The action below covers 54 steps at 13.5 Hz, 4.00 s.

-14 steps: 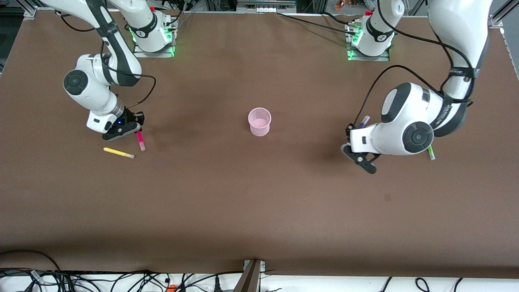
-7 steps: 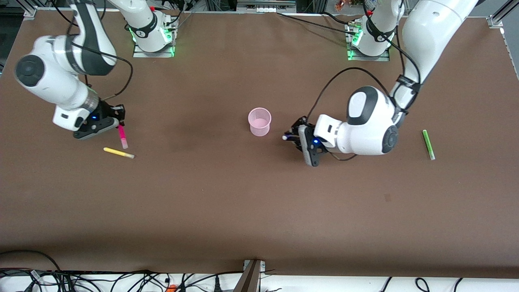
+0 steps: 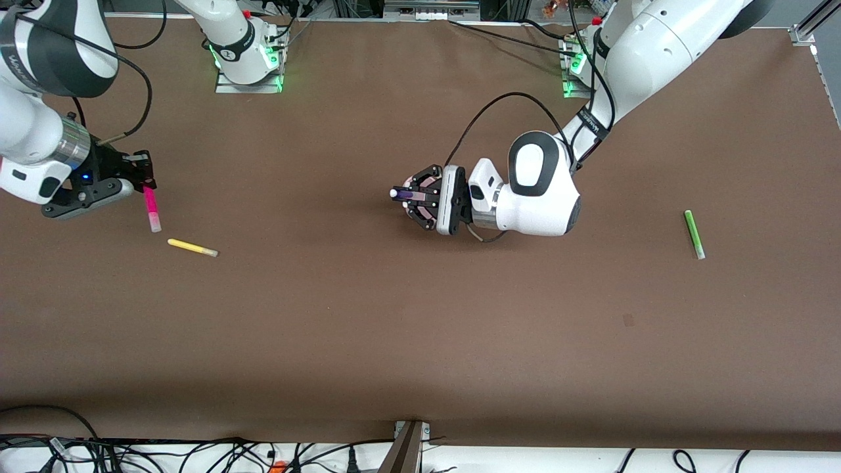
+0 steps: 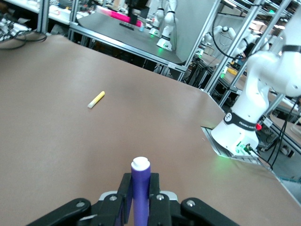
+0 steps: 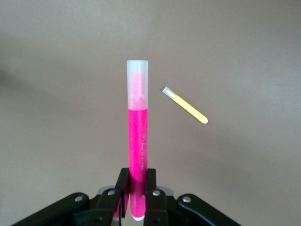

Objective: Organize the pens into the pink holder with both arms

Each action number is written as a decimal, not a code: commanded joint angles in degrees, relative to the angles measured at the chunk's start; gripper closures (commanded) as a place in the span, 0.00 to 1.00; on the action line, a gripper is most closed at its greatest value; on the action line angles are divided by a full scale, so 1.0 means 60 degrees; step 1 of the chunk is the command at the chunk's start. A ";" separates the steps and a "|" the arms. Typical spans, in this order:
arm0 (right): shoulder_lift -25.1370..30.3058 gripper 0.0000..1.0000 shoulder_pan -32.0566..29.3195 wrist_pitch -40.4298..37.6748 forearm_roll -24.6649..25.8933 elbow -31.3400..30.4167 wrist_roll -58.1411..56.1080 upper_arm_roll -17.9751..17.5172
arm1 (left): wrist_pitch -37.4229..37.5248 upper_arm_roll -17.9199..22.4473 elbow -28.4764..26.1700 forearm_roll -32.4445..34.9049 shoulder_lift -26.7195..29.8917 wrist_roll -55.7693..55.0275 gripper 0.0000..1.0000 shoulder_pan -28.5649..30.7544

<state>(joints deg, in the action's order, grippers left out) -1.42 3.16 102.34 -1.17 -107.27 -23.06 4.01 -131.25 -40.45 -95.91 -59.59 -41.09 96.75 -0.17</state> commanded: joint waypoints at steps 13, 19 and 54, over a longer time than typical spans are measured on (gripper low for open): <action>-0.0101 1.00 0.0205 -0.1046 0.0136 0.1018 0.0005 -0.0490 | 0.0120 -0.0070 -0.0831 0.0132 0.0140 0.1601 0.00 0.0160; -0.0247 1.00 0.0685 -0.1091 0.0266 0.1399 0.1394 -0.2059 | 0.2517 0.0003 -0.0525 0.2353 0.1983 -0.3689 0.00 0.0424; -0.6619 1.00 0.8994 -0.3112 0.6625 0.5017 0.4106 -0.1928 | 0.6119 0.6111 -0.0163 1.0239 0.7326 -1.6696 0.00 -0.0015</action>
<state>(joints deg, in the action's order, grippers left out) -40.15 56.23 85.29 37.44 -79.40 1.55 -8.23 -86.77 -6.80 -83.09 3.04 -7.51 -3.18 2.15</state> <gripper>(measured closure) 0.828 0.000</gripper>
